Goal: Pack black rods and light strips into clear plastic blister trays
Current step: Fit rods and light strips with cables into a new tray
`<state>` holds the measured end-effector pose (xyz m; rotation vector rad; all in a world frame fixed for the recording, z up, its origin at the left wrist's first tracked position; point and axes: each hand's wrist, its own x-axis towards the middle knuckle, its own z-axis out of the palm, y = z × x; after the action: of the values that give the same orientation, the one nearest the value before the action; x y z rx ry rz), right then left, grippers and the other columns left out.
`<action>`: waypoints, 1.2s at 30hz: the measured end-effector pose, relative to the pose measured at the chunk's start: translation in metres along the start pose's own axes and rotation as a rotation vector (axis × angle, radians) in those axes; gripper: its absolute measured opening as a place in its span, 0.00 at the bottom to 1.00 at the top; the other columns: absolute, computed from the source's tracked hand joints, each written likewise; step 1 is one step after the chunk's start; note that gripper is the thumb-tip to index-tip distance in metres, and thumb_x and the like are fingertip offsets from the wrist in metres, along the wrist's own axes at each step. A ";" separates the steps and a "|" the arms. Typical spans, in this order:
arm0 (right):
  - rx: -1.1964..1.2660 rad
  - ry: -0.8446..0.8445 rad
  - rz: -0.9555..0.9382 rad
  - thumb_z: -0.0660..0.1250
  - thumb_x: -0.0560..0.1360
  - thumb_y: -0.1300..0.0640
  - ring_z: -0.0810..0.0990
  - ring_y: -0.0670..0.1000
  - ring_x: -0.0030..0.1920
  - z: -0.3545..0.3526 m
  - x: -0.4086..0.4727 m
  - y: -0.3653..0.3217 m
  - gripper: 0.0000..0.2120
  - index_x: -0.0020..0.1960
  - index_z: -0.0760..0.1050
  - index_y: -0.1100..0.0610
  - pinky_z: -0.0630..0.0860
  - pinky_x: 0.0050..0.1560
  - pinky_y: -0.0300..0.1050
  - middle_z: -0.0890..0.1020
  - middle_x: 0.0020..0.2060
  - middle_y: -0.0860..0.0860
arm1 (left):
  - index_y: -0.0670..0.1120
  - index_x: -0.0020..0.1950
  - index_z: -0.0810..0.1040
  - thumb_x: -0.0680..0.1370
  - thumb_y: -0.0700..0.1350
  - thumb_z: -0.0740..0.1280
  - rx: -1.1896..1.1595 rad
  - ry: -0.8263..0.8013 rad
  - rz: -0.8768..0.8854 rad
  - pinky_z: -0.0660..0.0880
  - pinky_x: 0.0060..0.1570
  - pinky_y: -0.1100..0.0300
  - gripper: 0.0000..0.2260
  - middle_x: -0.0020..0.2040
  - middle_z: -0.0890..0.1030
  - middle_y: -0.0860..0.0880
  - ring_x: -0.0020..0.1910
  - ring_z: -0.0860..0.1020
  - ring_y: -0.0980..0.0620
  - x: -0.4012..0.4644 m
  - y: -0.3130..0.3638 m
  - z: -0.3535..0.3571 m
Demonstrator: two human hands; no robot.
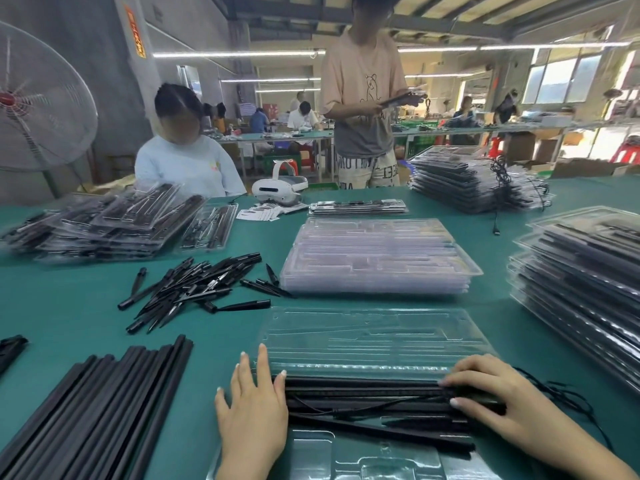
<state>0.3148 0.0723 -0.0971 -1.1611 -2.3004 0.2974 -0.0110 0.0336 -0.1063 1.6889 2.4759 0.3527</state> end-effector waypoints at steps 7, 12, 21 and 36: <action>-0.057 0.096 -0.117 0.68 0.75 0.49 0.76 0.39 0.41 -0.001 0.000 0.000 0.07 0.51 0.83 0.42 0.72 0.43 0.36 0.78 0.41 0.40 | 0.51 0.77 0.36 0.83 0.53 0.40 0.013 0.044 -0.022 0.47 0.72 0.41 0.23 0.78 0.41 0.49 0.77 0.44 0.52 -0.001 0.005 0.002; -0.186 0.102 -0.151 0.59 0.77 0.41 0.70 0.35 0.44 -0.002 0.002 -0.006 0.14 0.49 0.83 0.41 0.66 0.44 0.35 0.76 0.42 0.39 | 0.55 0.77 0.38 0.84 0.52 0.44 0.014 0.151 0.170 0.36 0.72 0.42 0.23 0.78 0.39 0.57 0.75 0.34 0.57 -0.002 0.016 0.001; -0.202 0.043 0.066 0.74 0.72 0.53 0.71 0.34 0.46 -0.008 -0.005 0.013 0.12 0.45 0.74 0.38 0.64 0.50 0.35 0.76 0.42 0.34 | 0.75 0.64 0.33 0.82 0.59 0.42 0.070 -0.064 0.487 0.25 0.66 0.41 0.18 0.72 0.33 0.68 0.70 0.26 0.57 -0.009 0.028 0.011; -0.140 0.096 0.117 0.59 0.77 0.46 0.68 0.39 0.45 -0.017 -0.016 0.020 0.05 0.46 0.65 0.35 0.58 0.55 0.35 0.72 0.41 0.37 | 0.76 0.64 0.33 0.82 0.58 0.42 0.063 -0.079 0.464 0.31 0.68 0.38 0.19 0.70 0.31 0.68 0.70 0.27 0.58 -0.008 0.032 0.014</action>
<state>0.3453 0.0704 -0.0976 -1.3520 -2.2033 0.1225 0.0235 0.0390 -0.1116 2.2488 2.0395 0.2454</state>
